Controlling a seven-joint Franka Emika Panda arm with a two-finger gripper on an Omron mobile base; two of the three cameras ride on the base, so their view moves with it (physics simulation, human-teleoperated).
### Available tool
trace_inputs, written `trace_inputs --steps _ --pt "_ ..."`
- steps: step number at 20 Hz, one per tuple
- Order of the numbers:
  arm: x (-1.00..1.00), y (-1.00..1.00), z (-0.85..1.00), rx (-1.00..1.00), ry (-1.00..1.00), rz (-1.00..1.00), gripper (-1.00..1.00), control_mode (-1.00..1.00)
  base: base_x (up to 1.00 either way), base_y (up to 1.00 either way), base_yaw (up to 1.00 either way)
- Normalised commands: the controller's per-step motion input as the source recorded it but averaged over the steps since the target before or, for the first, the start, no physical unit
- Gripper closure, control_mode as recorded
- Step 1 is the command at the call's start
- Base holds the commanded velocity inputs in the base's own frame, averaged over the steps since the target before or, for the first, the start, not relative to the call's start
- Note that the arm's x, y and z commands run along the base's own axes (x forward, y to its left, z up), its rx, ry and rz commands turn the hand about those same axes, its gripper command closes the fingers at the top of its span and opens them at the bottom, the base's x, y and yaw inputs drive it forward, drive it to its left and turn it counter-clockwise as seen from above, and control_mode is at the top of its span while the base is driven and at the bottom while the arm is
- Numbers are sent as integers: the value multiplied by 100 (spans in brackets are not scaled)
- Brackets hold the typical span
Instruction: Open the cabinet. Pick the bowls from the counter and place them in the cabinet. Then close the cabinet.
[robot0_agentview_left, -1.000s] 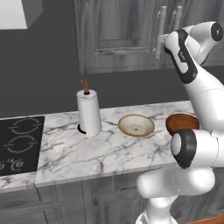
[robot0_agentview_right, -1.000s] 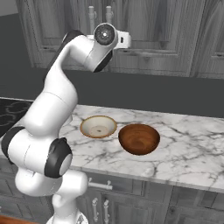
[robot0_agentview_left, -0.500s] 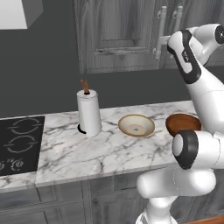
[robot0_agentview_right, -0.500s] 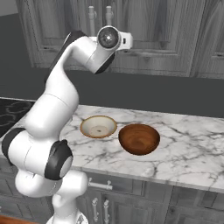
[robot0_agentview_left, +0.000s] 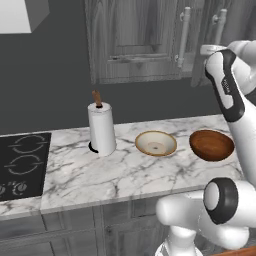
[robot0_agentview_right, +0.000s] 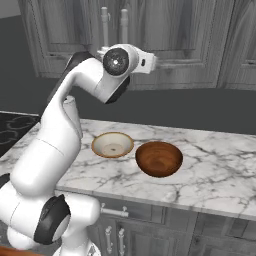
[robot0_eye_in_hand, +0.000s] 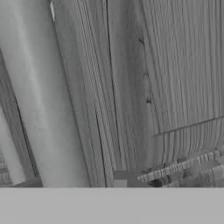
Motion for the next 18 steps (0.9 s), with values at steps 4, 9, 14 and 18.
trace_inputs --steps 4,9,14,18 --pt "-100 -100 0 14 -11 -16 100 -100 0 0 0" --pt "-90 -100 0 16 -10 -14 100 -100 0 0 0" --pt "-72 -100 6 19 -6 -13 100 -100 0 0 0" --pt "-67 -100 3 23 -2 -13 100 -100 0 0 0"
